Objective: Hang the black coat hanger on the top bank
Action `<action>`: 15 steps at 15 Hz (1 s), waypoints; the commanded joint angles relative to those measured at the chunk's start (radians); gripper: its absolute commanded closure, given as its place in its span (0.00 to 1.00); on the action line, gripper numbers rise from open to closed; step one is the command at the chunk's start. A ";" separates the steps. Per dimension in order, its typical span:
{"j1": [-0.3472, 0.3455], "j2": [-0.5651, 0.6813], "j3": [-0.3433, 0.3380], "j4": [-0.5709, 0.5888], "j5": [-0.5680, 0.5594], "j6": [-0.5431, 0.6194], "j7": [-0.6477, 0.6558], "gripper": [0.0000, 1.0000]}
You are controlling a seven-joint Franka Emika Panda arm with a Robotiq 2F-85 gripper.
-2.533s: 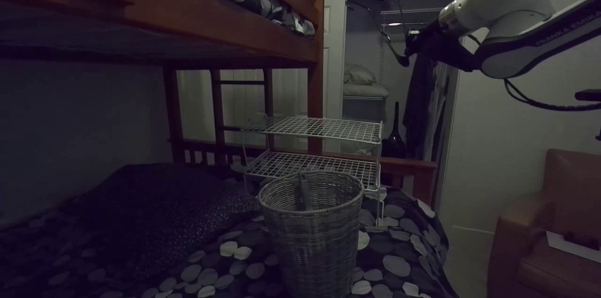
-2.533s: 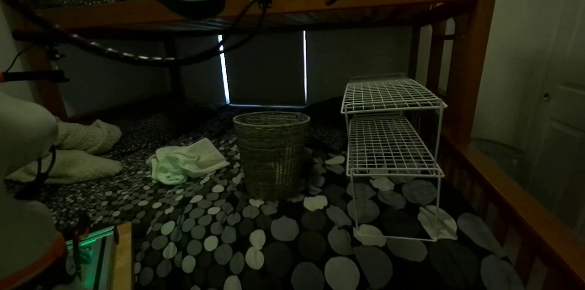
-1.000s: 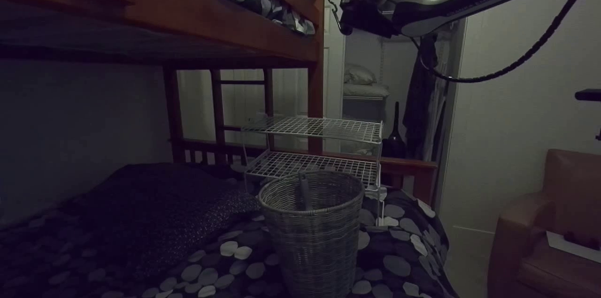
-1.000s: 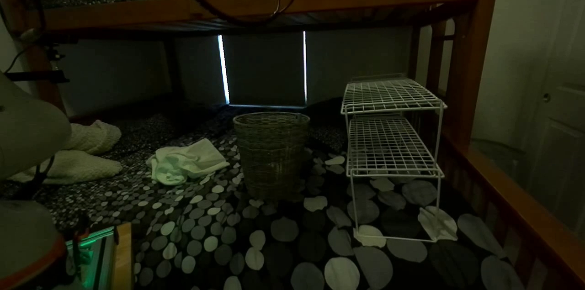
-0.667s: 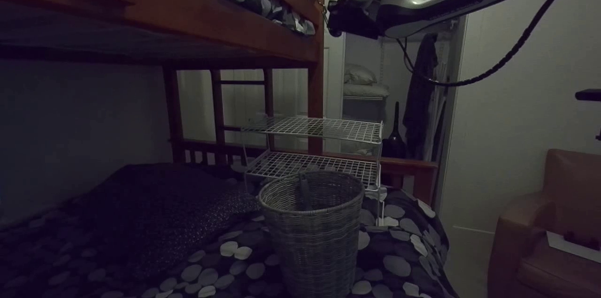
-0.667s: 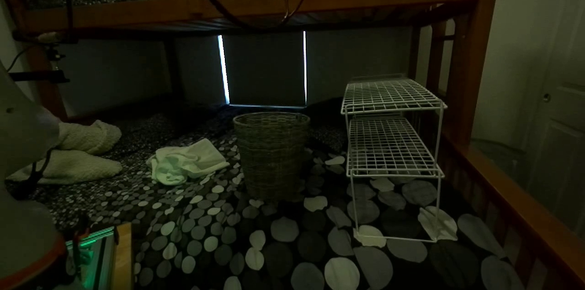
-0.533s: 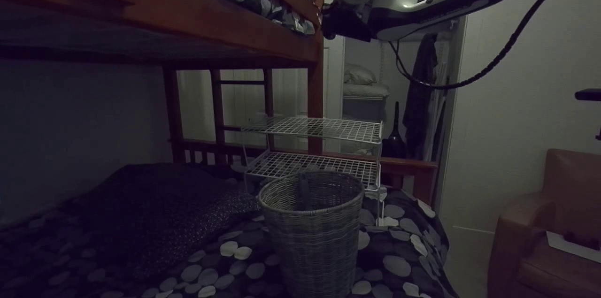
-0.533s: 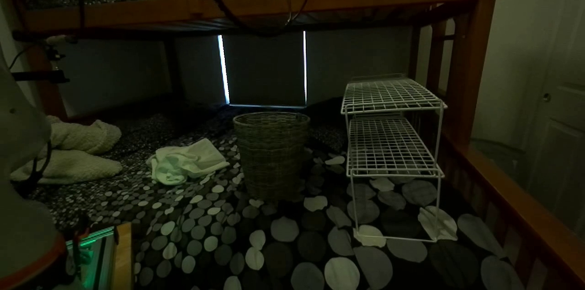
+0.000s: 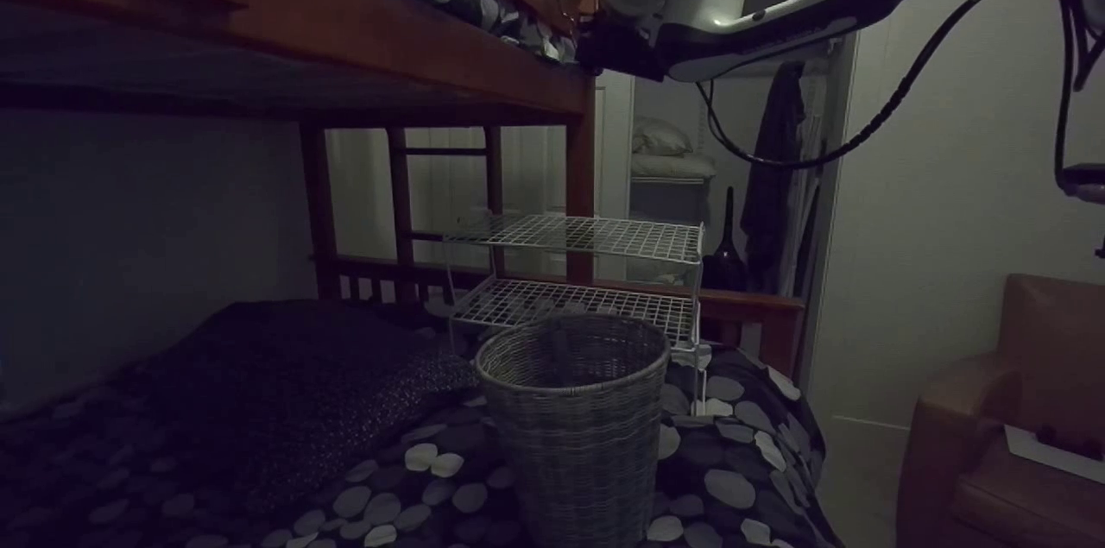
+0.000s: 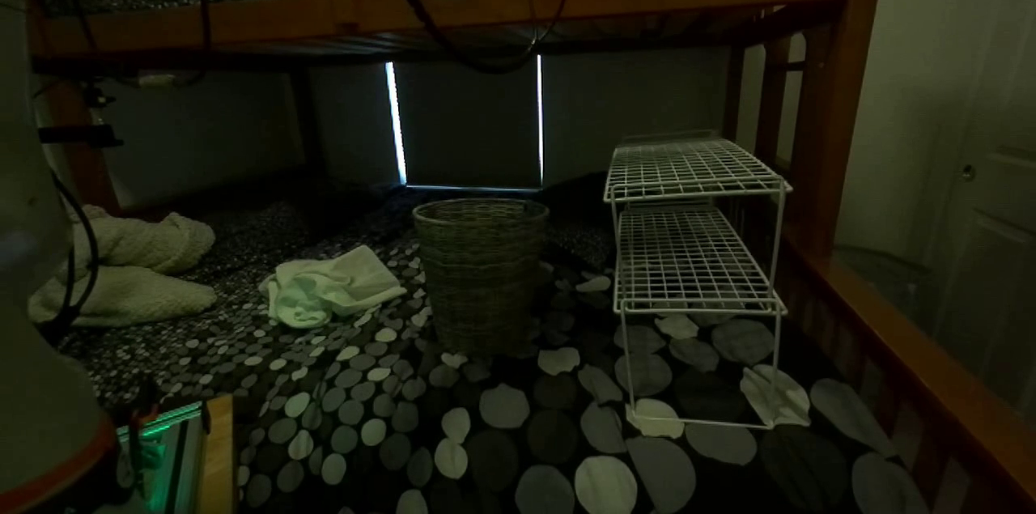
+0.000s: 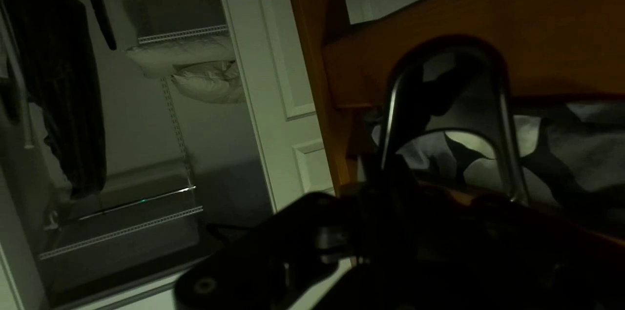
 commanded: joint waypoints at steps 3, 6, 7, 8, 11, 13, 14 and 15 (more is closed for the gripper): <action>-0.045 -0.072 -0.020 -0.138 0.016 0.026 0.017 0.67; -0.066 -0.112 -0.024 -0.203 0.029 0.049 0.016 0.53; -0.071 -0.121 -0.025 -0.216 0.031 0.060 0.017 0.45; -0.076 -0.137 -0.025 -0.237 0.040 0.069 0.014 0.36; -0.086 -0.178 -0.023 -0.284 0.089 0.086 -0.001 0.14; -0.090 -0.221 -0.029 -0.311 0.084 0.105 0.064 0.01; -0.105 -0.243 -0.036 -0.334 0.124 0.253 0.060 0.00; -0.108 -0.255 -0.043 -0.347 0.139 0.314 0.059 0.00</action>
